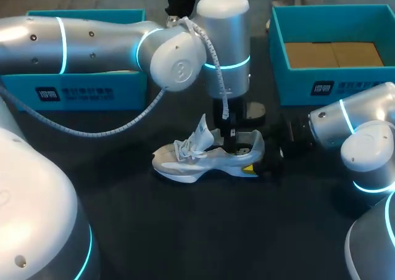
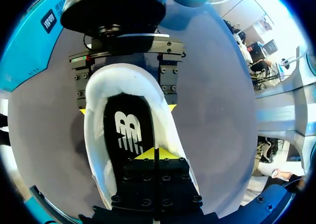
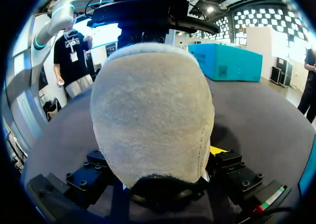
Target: Take the shoe out of the shoebox, open the shoe tongue, remove and reinsert the insole, then place the shoe into the shoebox
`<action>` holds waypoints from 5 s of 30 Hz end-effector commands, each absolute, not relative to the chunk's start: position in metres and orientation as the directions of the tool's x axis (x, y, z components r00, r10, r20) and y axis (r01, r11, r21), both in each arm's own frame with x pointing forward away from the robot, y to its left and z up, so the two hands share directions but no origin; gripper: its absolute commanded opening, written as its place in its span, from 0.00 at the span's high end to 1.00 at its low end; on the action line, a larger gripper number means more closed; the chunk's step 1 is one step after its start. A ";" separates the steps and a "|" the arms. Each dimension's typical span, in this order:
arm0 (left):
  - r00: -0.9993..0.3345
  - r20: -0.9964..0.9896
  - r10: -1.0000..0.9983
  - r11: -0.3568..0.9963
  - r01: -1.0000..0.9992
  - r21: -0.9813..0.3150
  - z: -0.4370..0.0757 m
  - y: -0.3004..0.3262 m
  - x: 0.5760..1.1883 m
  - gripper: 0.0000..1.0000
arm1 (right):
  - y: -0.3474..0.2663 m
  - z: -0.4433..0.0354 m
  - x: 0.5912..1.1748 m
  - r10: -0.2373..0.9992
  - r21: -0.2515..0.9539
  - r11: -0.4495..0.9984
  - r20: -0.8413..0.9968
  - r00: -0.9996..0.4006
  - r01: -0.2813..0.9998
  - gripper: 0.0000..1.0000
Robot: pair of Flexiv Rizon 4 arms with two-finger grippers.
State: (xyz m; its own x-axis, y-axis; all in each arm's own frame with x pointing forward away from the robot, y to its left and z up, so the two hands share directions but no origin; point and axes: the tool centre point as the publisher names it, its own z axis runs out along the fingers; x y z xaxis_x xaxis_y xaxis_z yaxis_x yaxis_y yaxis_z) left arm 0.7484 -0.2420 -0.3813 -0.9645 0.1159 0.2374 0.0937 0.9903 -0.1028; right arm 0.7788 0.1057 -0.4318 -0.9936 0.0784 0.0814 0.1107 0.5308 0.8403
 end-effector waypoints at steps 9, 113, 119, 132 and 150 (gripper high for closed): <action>-0.953 0.270 0.137 0.988 0.112 -0.107 -0.390 -0.242 0.744 1.00 | 0.112 -0.444 0.777 0.078 0.839 0.532 0.082 -0.994 0.111 1.00; -0.994 0.016 0.108 0.931 0.095 -0.353 -0.338 -0.212 0.766 1.00 | 0.112 -0.444 0.777 0.078 0.839 0.532 0.082 -0.994 0.111 1.00; -0.994 0.008 0.113 0.920 0.101 -0.378 -0.332 -0.218 0.766 1.00 | 0.112 -0.444 0.777 0.078 0.839 0.532 0.082 -0.994 0.111 1.00; -0.990 -0.025 0.137 0.898 0.135 -0.419 -0.317 -0.231 0.764 1.00 | 0.112 -0.444 0.777 0.078 0.839 0.532 0.082 -0.994 0.111 1.00; -0.985 -0.060 0.162 0.874 0.171 -0.455 -0.305 -0.245 0.758 1.00 | 0.112 -0.444 0.777 0.078 0.839 0.532 0.082 -0.994 0.111 1.00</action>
